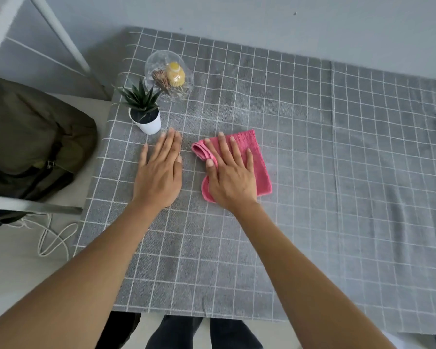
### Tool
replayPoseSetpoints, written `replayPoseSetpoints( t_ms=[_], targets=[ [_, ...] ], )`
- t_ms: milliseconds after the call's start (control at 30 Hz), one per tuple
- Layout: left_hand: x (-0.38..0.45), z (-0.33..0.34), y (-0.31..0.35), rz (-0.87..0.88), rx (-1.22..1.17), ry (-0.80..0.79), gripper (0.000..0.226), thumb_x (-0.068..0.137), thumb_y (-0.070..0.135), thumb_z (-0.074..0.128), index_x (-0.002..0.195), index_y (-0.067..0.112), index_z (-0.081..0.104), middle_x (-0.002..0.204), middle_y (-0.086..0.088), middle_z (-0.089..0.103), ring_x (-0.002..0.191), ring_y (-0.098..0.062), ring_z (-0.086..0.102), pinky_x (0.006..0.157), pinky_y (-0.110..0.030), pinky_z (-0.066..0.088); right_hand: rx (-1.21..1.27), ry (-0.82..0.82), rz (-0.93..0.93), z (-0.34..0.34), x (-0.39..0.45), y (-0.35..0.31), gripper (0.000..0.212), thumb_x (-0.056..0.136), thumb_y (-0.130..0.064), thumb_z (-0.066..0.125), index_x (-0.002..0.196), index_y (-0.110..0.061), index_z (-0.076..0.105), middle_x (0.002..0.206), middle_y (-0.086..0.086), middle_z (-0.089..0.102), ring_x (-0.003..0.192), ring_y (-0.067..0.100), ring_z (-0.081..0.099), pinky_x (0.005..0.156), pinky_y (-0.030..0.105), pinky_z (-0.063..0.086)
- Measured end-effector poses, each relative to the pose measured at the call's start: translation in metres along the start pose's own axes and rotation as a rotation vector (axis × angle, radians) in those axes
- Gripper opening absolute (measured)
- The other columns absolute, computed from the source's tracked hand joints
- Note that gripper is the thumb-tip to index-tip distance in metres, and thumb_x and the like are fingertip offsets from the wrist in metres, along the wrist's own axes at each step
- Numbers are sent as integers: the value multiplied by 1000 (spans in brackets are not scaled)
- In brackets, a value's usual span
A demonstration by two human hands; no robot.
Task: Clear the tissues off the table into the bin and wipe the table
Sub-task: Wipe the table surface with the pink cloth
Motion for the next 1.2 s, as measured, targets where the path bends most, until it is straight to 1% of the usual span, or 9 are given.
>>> replayPoseSetpoints(
  t_ms=[133, 267, 367, 467, 567, 700, 833, 967, 1200],
  targets=[
    [0, 1, -1, -3, -8, -5, 52, 104, 28, 14, 153, 20, 0, 160, 6, -5, 147, -8, -11, 121, -42, -6, -59, -10, -29, -13, 21, 37, 51, 98, -49, -2, 148, -35, -1, 158, -11, -8, 146, 11, -13, 119, 46, -6],
    [0, 1, -1, -17, -8, -2, 52, 104, 27, 13, 154, 20, 0, 161, 7, -6, 147, -7, -12, 121, -41, -6, -23, 57, 351, -31, 54, 80, 56, 100, -46, 2, 152, -27, 7, 161, -7, -7, 147, 14, -12, 119, 46, -9],
    [0, 0, -1, -20, -2, 3, 53, 103, 27, 13, 154, 20, 1, 161, 7, -6, 147, -8, -11, 121, -41, -4, 23, 124, 445, -27, 58, 70, 54, 100, -45, 6, 152, -30, 8, 161, -5, -5, 148, 16, -10, 118, 48, -10],
    [0, 1, 0, -14, 7, 5, 53, 103, 28, 14, 154, 20, 1, 160, 7, -6, 147, -8, -11, 121, -42, -3, 1, 101, 348, -14, 49, 36, 53, 100, -47, 2, 151, -32, -1, 161, -3, -7, 147, 18, -11, 118, 50, -9],
    [-1, 1, 0, -9, 12, 12, 53, 103, 27, 16, 154, 19, 4, 161, 6, -3, 148, -10, -7, 121, -44, -1, -19, 39, 113, 1, 25, -3, 53, 100, -48, 0, 151, -36, -4, 159, -6, -11, 147, 17, -14, 118, 48, -11],
    [0, 0, 1, -4, 0, 20, 52, 104, 26, 19, 154, 17, 9, 162, 4, 4, 149, -10, -2, 121, -43, 0, -5, 11, -64, 3, -11, 1, 48, 102, -43, 10, 148, -37, -2, 161, -8, 2, 148, 11, -5, 120, 43, -6],
    [0, 1, 0, 0, 0, 10, 52, 104, 26, 18, 154, 17, 7, 162, 4, 3, 149, -11, -2, 121, -43, 0, 1, 59, 98, -12, -41, 54, 45, 103, -43, 10, 141, -43, -12, 161, -11, -1, 147, 9, -8, 119, 41, -8],
    [-1, 1, 0, -2, -4, -9, 53, 104, 25, 17, 154, 15, 5, 162, 2, 1, 149, -13, -2, 121, -45, 0, 22, 93, 333, -17, -66, 80, 46, 102, -43, 9, 144, -35, -8, 161, -8, -3, 147, 10, -10, 119, 43, -11],
    [-26, 7, 19, -38, -29, -52, 54, 104, 25, 19, 153, 11, 0, 162, -4, -5, 149, -18, -5, 121, -44, -5, 0, 50, 293, -9, -93, 54, 62, 94, -59, 5, 150, -36, -6, 160, -5, -11, 146, 15, -15, 115, 43, -18]
  ],
)
Point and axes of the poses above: each hand's wrist, its own x-axis towards the middle knuckle, its own z-axis out of the palm, y = z × x, the point moved 2 cm from there along x, towards the middle knuckle
